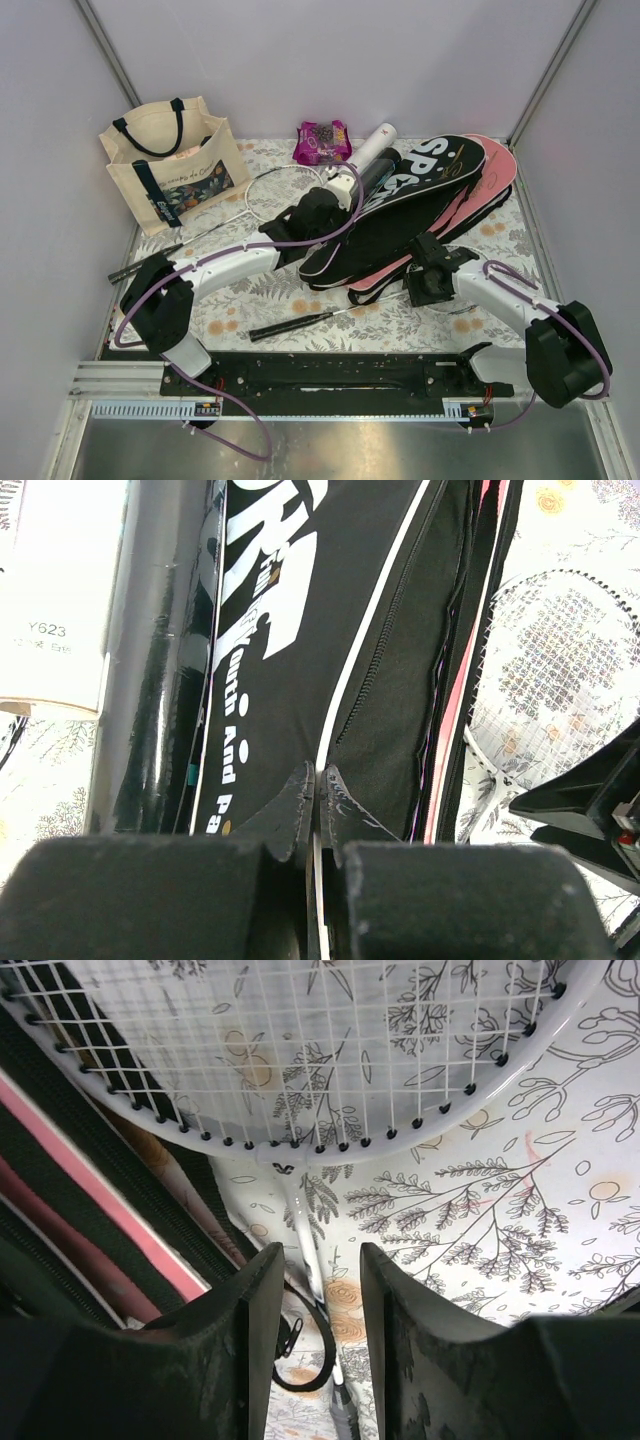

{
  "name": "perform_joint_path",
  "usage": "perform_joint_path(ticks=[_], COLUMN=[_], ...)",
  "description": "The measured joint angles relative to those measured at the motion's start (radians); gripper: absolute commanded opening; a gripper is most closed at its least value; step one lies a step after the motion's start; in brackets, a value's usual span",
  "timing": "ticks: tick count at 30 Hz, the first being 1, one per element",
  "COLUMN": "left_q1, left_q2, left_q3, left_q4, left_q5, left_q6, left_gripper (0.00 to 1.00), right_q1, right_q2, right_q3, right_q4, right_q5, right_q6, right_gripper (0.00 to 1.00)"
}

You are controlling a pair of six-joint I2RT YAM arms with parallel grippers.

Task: Pack up the badminton gear
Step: Pick up the racket from the center of the board.

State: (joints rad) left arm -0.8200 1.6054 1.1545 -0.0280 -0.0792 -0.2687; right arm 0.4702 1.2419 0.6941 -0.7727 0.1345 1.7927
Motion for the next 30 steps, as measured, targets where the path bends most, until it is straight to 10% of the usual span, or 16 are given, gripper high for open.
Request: perform_joint_path(ticks=[13,20,30], left_q1=[0.001,0.0,0.001], left_q2=[0.0,0.0,0.0], left_q3=[0.0,0.0,0.0], left_q4=[-0.001,-0.001,-0.001], left_q5=[0.0,0.0,0.0], left_q6=[-0.002,-0.002,-0.002], left_gripper=[0.0,0.0,0.0], right_q1=[0.049,0.053,0.056], right_q2=[0.183,0.203,0.003], right_q3=[0.018,0.025,-0.066], right_q4=[0.103,0.125,0.018], right_q5=[0.0,-0.003,0.084], right_q6=[0.089,0.09,-0.005], right_gripper=[0.43,0.02,0.0])
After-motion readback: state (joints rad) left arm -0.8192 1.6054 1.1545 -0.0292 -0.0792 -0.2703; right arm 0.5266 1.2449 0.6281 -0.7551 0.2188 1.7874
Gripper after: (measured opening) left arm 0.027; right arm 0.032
